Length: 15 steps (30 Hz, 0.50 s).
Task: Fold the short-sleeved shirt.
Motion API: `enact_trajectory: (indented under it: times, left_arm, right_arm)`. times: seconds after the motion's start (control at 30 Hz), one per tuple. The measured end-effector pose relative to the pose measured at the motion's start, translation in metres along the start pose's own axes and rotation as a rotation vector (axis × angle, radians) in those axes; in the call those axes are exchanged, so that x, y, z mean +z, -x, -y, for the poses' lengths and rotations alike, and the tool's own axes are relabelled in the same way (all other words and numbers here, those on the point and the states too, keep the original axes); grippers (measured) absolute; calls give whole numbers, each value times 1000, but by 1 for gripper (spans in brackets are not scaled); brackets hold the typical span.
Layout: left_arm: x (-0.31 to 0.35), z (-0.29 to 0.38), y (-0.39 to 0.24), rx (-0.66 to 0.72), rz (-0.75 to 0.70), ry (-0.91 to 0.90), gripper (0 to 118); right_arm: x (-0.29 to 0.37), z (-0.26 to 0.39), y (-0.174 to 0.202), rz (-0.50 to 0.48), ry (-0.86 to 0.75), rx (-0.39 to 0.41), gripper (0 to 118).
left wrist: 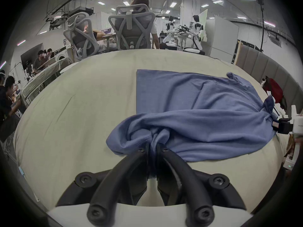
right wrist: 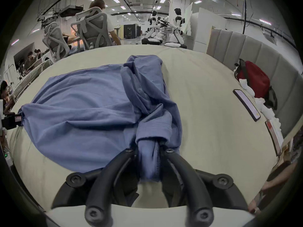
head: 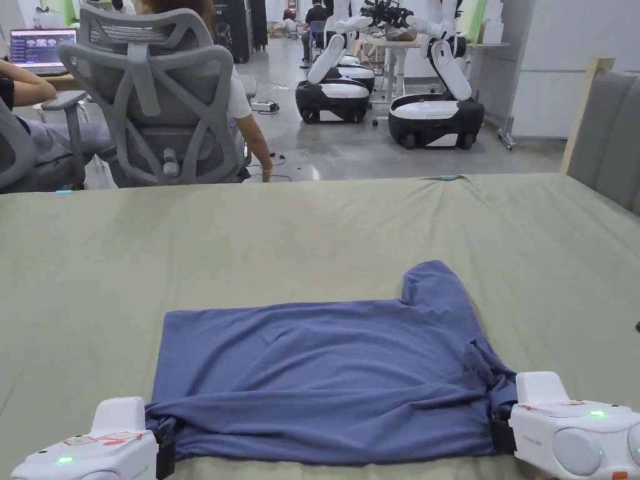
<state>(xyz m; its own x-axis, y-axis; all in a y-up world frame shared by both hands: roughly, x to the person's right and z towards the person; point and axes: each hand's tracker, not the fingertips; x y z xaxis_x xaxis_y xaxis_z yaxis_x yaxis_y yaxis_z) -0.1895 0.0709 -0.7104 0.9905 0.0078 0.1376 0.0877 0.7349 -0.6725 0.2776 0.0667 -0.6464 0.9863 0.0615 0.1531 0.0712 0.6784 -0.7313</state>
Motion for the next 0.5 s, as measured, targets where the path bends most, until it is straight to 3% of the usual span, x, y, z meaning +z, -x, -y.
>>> enact_trajectory:
  times: [0.03,0.07,0.13,0.17,0.23,0.3,0.33,0.37,0.4,0.43,0.5]
  left_arm:
    - [0,-1,0,-2,-3,-5,13]
    - [2,-2,-2,-20,-9,-11,36]
    - [4,-5,-2,-65,-33,-33,98]
    - [8,-7,-2,-69,-37,-44,118]
    - [20,-11,-1,-54,-25,-107,110]
    - [25,-16,-1,-47,-19,-101,98]
    - [30,-16,-3,-38,-24,-103,82]
    - [32,-17,-3,-33,-22,-114,49]
    - [35,-18,-3,-30,-23,-132,17]
    - [36,-18,-4,-30,-25,-141,0]
    - [39,-18,-4,-14,-26,-158,0]
  right_arm:
    - [3,1,1,8,-14,8,38]
    - [9,1,2,31,-35,18,71]
    - [22,1,1,27,-75,14,118]
    - [32,3,2,17,-123,-3,116]
    - [47,2,5,2,-160,-27,110]
    - [52,5,6,4,-188,-37,94]
    - [57,6,10,-4,-198,-27,76]
    - [60,7,14,-5,-205,-18,42]
    - [68,8,17,4,-215,-10,17]
    - [70,8,22,15,-233,1,4]
    - [72,8,29,27,-256,12,0]
